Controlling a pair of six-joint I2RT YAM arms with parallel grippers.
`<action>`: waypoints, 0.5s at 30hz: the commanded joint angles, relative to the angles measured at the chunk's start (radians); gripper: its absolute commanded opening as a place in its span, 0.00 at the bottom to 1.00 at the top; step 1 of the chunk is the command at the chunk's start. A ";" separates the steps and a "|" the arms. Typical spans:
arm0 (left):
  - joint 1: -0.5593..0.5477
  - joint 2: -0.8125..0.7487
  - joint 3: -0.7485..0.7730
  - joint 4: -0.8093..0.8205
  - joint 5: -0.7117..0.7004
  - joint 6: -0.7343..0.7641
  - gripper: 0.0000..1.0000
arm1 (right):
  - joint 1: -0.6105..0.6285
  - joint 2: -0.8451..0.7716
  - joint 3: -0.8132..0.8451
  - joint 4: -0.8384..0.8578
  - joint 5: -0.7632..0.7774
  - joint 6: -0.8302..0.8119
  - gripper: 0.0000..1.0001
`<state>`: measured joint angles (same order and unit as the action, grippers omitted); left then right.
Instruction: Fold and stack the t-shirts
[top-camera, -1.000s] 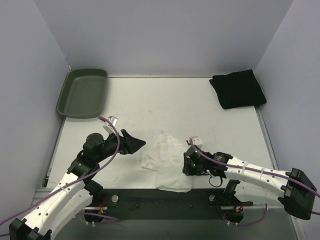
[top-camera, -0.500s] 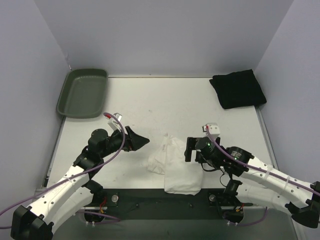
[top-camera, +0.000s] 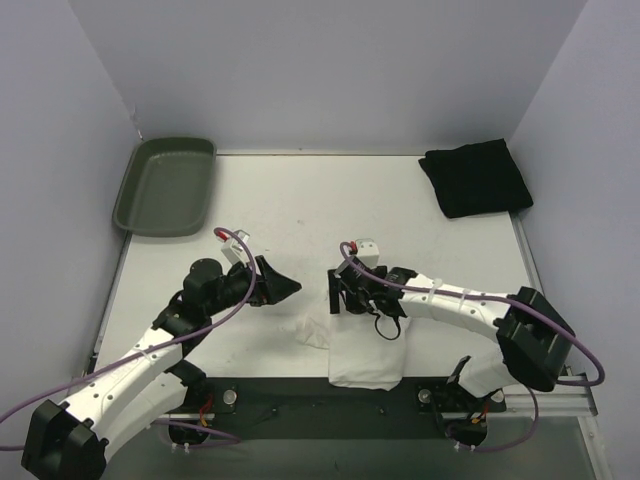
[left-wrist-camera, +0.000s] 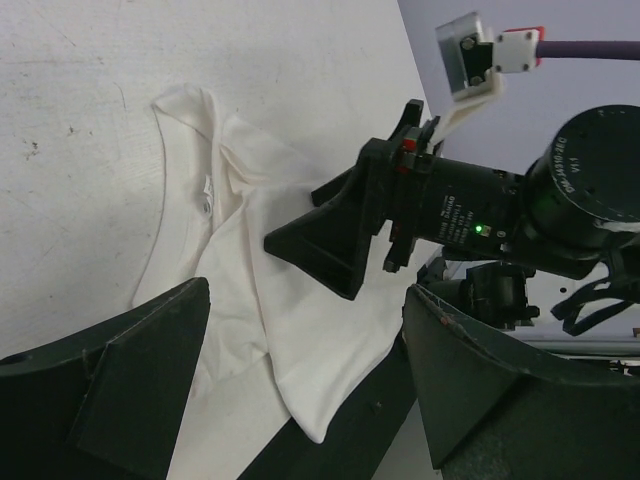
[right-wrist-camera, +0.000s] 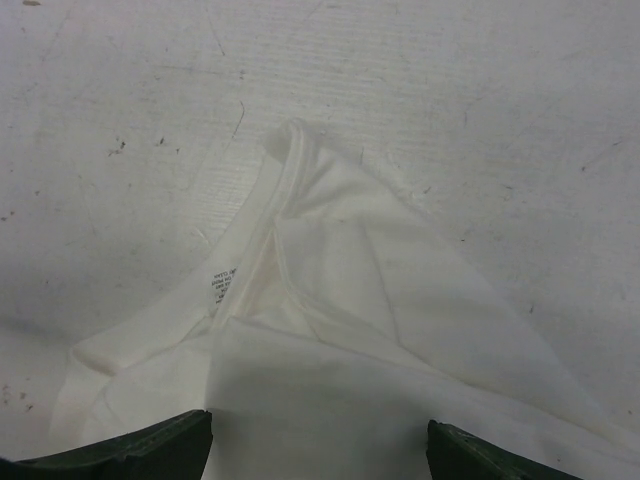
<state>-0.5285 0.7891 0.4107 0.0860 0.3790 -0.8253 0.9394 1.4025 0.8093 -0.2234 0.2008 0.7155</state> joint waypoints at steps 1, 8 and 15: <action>-0.004 -0.016 0.010 0.029 0.021 0.020 0.88 | -0.014 0.064 0.007 0.096 -0.064 -0.001 0.88; -0.002 -0.005 -0.006 0.044 0.023 0.022 0.88 | -0.004 0.158 0.059 0.095 -0.074 -0.013 0.86; -0.002 0.018 -0.004 0.063 0.034 0.020 0.88 | 0.015 0.190 0.137 0.033 -0.015 -0.039 0.63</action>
<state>-0.5285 0.7986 0.4049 0.0879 0.3828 -0.8242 0.9451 1.5822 0.8886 -0.1539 0.1436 0.6937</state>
